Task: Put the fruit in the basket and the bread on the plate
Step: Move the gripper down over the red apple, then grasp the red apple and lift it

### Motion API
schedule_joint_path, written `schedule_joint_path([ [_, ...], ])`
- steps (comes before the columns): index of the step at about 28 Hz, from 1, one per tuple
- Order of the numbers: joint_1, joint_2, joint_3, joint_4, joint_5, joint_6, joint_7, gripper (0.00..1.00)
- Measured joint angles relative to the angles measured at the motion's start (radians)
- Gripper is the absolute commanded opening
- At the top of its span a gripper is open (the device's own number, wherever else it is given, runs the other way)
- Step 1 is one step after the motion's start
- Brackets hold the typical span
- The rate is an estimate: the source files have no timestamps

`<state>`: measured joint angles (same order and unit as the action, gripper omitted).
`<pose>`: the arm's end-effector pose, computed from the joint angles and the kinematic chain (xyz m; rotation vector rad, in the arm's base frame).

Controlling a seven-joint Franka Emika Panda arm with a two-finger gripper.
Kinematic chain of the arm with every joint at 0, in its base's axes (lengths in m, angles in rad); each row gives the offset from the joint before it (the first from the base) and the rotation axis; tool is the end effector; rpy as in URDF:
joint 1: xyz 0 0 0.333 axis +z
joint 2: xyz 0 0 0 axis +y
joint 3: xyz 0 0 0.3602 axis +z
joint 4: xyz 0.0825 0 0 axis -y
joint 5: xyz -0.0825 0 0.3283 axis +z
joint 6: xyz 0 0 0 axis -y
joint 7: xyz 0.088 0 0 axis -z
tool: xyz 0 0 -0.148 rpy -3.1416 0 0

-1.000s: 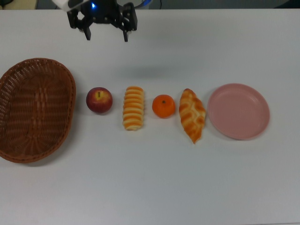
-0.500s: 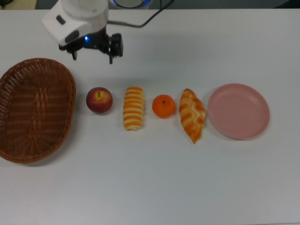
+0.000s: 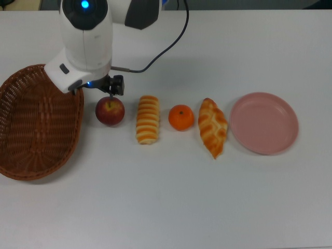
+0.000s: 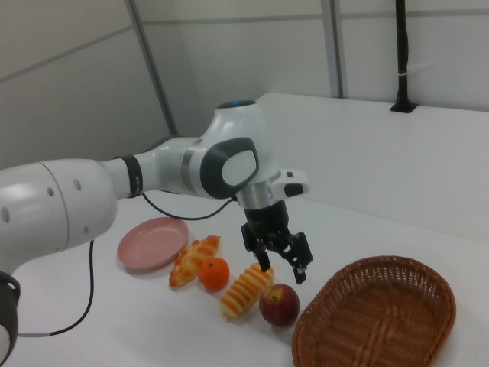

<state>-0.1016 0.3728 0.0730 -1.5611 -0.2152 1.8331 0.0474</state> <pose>0.6165 -0.0494 0.4452 2.9591 -0.0197 -0.1445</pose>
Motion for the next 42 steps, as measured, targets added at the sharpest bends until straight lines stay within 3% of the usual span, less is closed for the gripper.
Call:
schedule_joint_path([
  [11, 0.003, 0.041, 0.001, -0.009, -0.012, 0.006, 0.002, 1.00],
  [27, 0.029, 0.044, 0.005, -0.123, -0.012, 0.165, 0.023, 1.00],
  [30, 0.033, 0.051, 0.005, -0.133, -0.013, 0.183, 0.027, 0.78],
  [34, 0.034, 0.054, 0.005, -0.131, -0.027, 0.188, 0.028, 0.40],
  [42, 0.031, 0.054, 0.005, -0.128, -0.033, 0.189, 0.035, 0.40],
])
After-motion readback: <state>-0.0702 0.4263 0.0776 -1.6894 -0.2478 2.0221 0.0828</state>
